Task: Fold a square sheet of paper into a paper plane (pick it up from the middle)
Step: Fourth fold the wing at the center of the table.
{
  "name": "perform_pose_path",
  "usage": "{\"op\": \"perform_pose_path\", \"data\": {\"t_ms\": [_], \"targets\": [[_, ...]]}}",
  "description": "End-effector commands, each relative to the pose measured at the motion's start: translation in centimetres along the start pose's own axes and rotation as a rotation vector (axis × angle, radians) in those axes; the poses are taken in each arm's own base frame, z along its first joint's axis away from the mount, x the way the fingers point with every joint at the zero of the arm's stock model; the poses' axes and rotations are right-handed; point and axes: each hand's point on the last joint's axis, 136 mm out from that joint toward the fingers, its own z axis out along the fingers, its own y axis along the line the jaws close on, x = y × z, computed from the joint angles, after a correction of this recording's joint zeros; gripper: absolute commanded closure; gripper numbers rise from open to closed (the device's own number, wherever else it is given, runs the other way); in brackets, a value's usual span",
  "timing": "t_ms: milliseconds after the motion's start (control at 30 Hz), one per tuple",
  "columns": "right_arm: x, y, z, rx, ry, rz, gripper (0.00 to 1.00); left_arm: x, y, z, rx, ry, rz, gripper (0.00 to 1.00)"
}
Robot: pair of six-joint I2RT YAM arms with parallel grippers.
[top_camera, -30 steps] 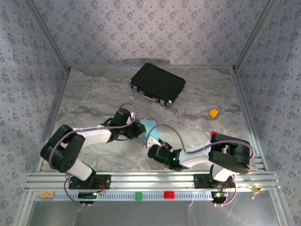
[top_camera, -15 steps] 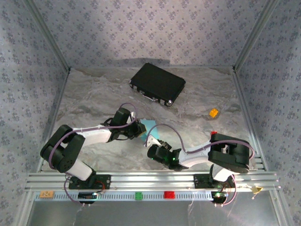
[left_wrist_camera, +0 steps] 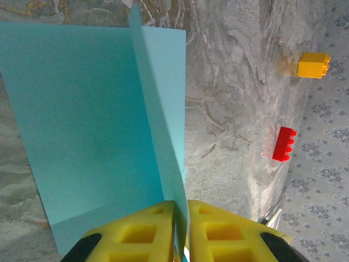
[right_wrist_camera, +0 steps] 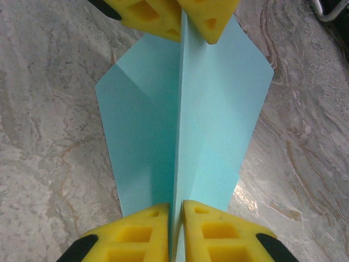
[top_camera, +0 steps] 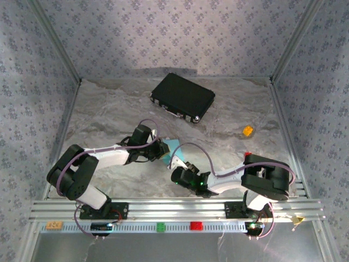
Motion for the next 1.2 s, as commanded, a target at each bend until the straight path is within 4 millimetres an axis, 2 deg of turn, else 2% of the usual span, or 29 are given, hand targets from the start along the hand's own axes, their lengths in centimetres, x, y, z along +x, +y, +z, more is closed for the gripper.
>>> {"op": "perform_pose_path", "data": {"t_ms": [0, 333, 900, 1167], "targets": [[-0.99, -0.18, -0.25, -0.003, -0.024, 0.047, 0.83, -0.04, -0.97, 0.01, 0.016, 0.012, 0.023, 0.87], [-1.24, -1.02, -0.35, 0.009, -0.041, 0.105, 0.81, 0.00, -0.94, -0.05, 0.015, 0.011, 0.024, 0.87], [-0.58, -0.58, 0.40, 0.013, 0.005, 0.048, 0.74, -0.03, -1.07, -0.10, 0.019, 0.011, 0.025, 0.88], [-0.69, -0.45, 0.49, 0.015, 0.008, 0.029, 0.75, 0.01, -1.10, -0.16, 0.020, 0.011, 0.029, 0.88]]}}
